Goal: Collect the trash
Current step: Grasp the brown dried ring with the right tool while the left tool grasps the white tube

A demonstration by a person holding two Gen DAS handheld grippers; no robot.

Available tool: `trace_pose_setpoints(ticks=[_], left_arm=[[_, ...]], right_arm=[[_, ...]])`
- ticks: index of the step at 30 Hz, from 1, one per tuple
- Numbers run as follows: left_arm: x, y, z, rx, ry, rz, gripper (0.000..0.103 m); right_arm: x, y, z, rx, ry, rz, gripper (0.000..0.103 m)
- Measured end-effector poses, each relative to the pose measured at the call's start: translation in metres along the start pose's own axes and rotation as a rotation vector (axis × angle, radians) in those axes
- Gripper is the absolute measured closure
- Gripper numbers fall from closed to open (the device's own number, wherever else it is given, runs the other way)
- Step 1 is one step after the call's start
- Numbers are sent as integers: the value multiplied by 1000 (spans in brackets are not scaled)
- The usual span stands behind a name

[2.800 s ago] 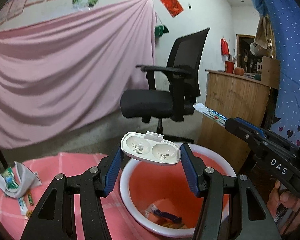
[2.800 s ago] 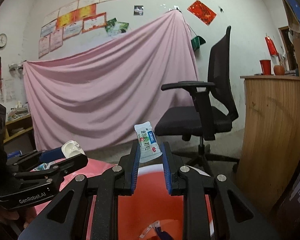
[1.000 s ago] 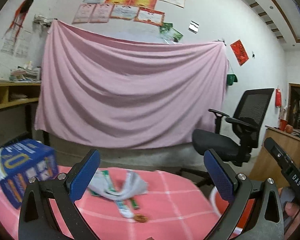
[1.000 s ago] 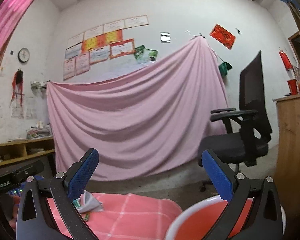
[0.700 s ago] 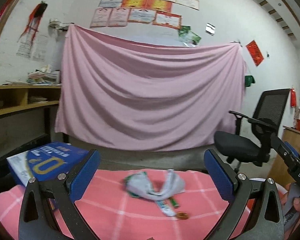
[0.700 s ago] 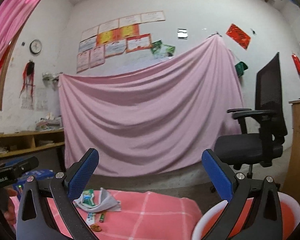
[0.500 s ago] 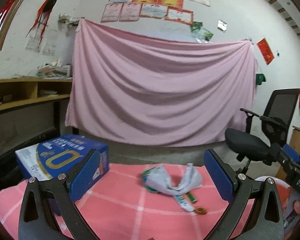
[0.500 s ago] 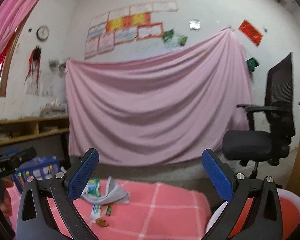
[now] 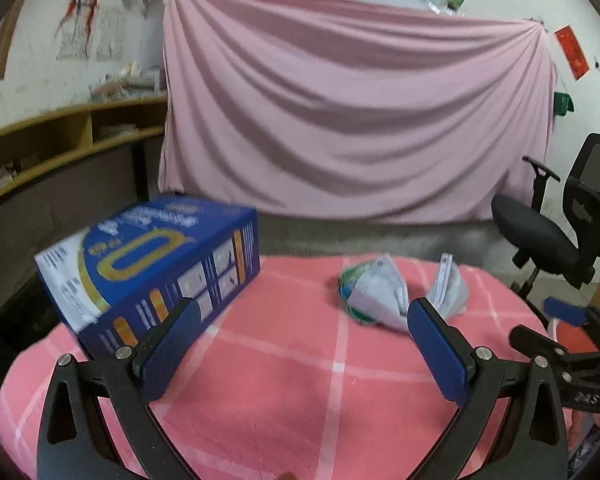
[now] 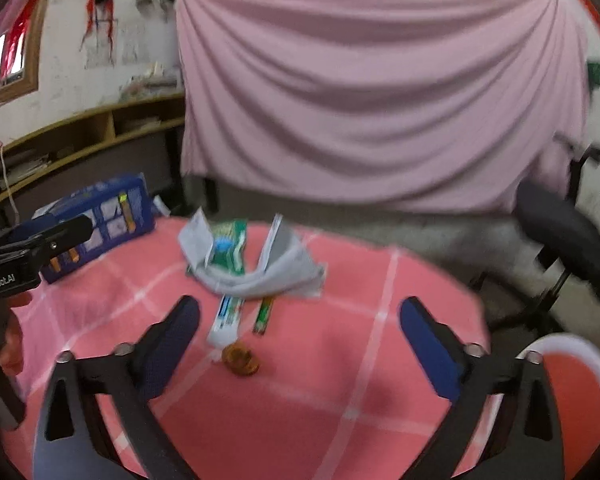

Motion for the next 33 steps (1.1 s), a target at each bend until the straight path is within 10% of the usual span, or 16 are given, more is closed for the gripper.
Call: trace_pose_setpoints(ticks=[10,19,33], left_arm=[[2,-35,32,-229,25,35,3],[15,-50,46,-326,41,122,27],[83,-72,48,-423,-16,285,39]], right_arm=[[-19,-15,21,-175,-4,-141,54],[-27,-32,36,-288,11,-176,78],[29,-19,31,-251,-101,-49,79]])
Point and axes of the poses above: each gripper's, at about its wrist camera, not at the fingertips, and y roughly against the way its jaws point, x to its right, z to its underside, the point moved 5 cm from there along -y, roughly the way its jaws point, and after that the axes turned 14 degrees about x, right-handed, at the moved point
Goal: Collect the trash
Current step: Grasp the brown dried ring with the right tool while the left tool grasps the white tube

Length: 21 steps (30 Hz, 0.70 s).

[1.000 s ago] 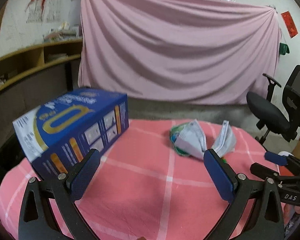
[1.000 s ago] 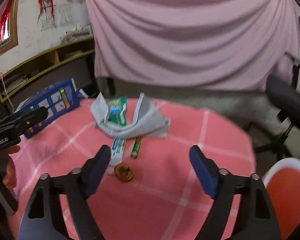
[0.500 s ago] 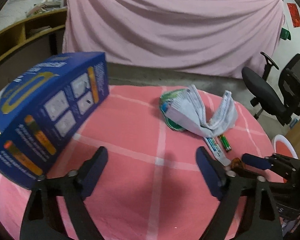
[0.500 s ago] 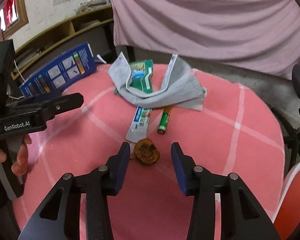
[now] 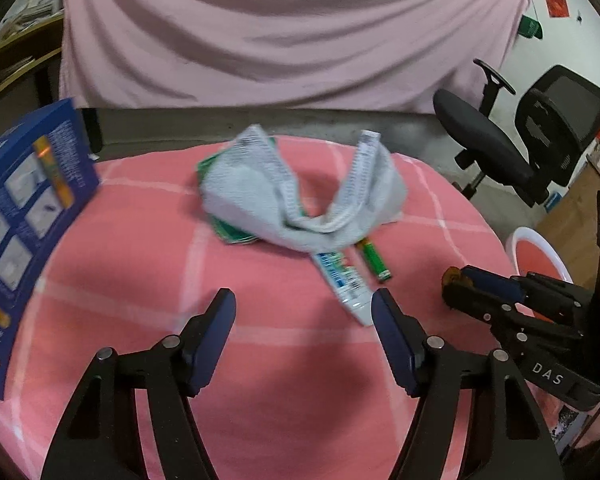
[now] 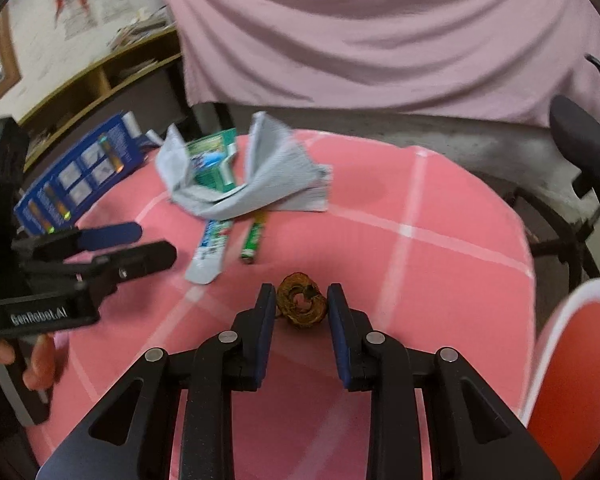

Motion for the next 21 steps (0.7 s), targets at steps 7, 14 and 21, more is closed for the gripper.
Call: trace_pose_setpoints(ticks=[7,14,21], left_arm=[[27,-27,-6,-57,-57,-55,51],[38,-39,3,-90,-139,-118,74],[41,-24,15,-96,-123,-99,85]], right_arm=[[16,11,-3,37,-56,3,79],[14,17,-2,43,-61,-13,79],[16,25,2,47,-66,-31,79]])
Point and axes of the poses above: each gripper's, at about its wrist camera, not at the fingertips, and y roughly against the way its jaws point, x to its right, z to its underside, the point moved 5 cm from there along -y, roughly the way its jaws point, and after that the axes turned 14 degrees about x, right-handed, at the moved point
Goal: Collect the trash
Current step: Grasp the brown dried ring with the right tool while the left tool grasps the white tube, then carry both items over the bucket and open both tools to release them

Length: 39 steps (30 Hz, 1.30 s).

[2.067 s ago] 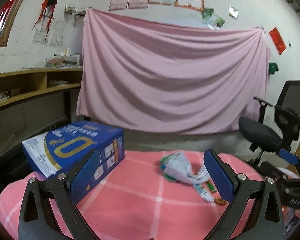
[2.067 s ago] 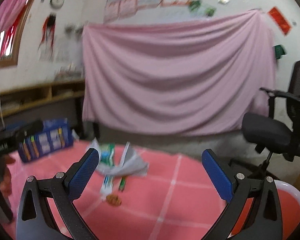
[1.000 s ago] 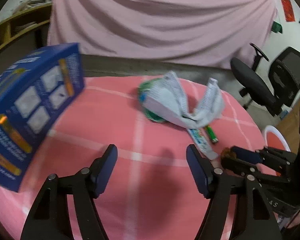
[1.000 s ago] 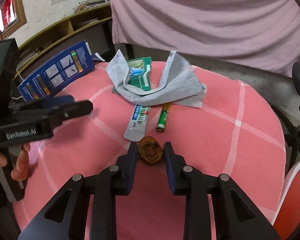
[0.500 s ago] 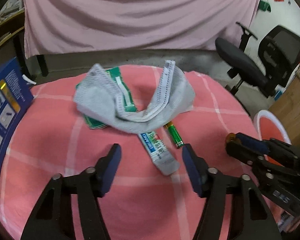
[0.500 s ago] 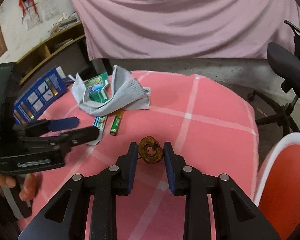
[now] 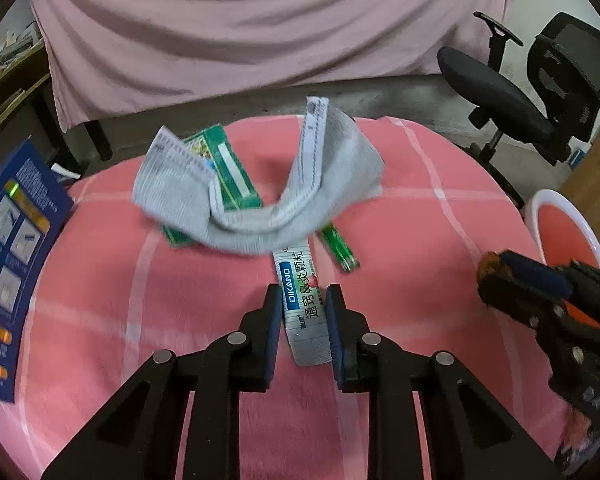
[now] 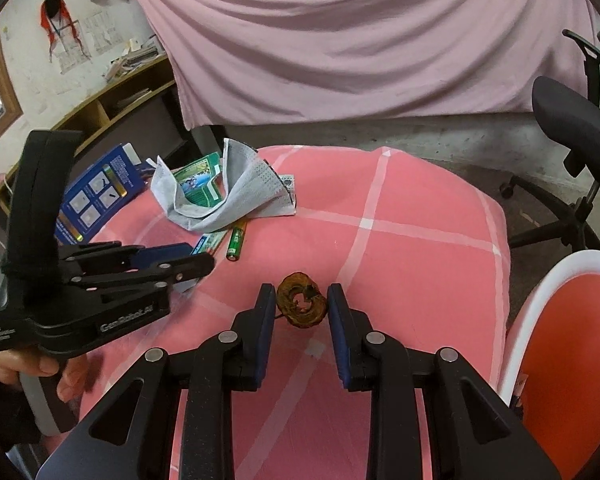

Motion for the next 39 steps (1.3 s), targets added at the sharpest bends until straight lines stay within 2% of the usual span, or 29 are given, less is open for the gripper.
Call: trace_pose_setpoints(ticks=[9,11,13,17,25,28,33,35,39], left_arm=[[5,53,21,55,64,44,86],[9,66,21,100,79,63,86],[13,81,18,175,82,48,86],[24,116,7,376,101,47,86],[57,172,-18,660,75,69,86],[71,183,-27,721,37,85,86],[98,193,-37,797,-21,133,86],[110,197,-39,829,-42,157,86],[139,201,-42,849,-83,216,86]], right_arm=[[-15,23,12,31,55,-28,79],[-14,32,8,82,54,-39,79],[-14,45,3,157,49,-60,79],[-15,72,-6,301,66,-63,79],[-15,154,-28,681,198,87,79],[-6,180,-33,791,181,125,79],[13,206,-37,893,169,218,79],[22,213,-36,918,179,271,79],[42,228,-30,935,163,321,78]])
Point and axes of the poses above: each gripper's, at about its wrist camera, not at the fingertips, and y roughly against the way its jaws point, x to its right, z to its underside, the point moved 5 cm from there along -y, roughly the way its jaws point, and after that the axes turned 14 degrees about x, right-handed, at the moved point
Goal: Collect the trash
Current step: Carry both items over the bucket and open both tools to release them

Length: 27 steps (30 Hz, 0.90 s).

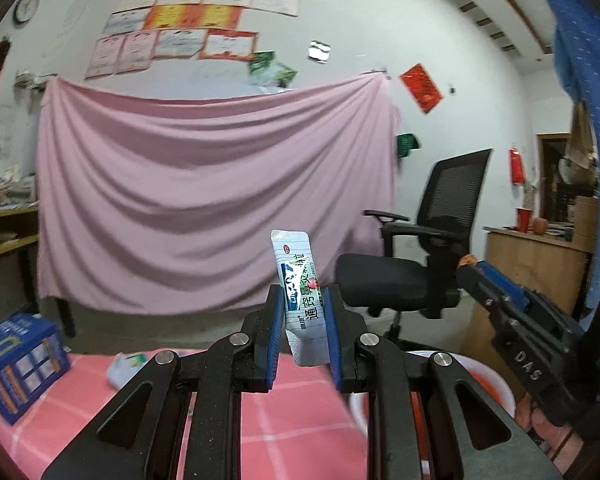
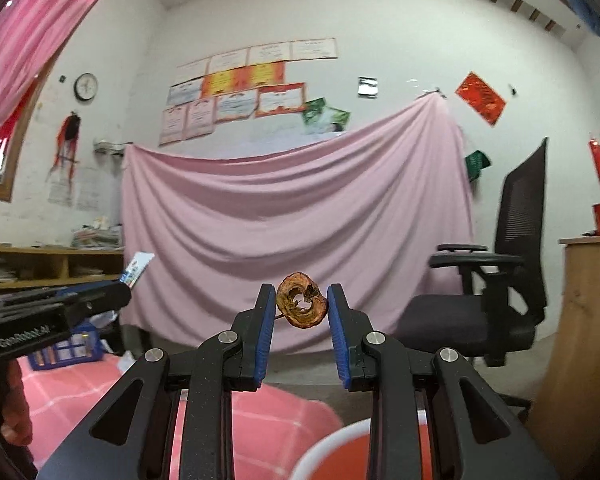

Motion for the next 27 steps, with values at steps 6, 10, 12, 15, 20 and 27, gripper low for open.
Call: trace_pose_setpoints(ticks=[6,10,12,15,20,27], left_arm=[[41,-13,-1,3,-37,87,86],[61,-36,4,-53,-20,138,86],[67,-44,5,-80,6,158,86],[76,-57,7,-119,30,182,86],[82,-76,20,-223,62,212,86],[92,-97,43,-382,93,262,86]], right_arm=[[26,9,1,-22,-12,66,78],[45,7,11,-80,-33,141,78],[53,6,16,-103,-50,170,78],[67,6,20,-127,-87,211,78],[79,6,31,-185,-124,257,78],[86,0,46,-272,-163,292,78]])
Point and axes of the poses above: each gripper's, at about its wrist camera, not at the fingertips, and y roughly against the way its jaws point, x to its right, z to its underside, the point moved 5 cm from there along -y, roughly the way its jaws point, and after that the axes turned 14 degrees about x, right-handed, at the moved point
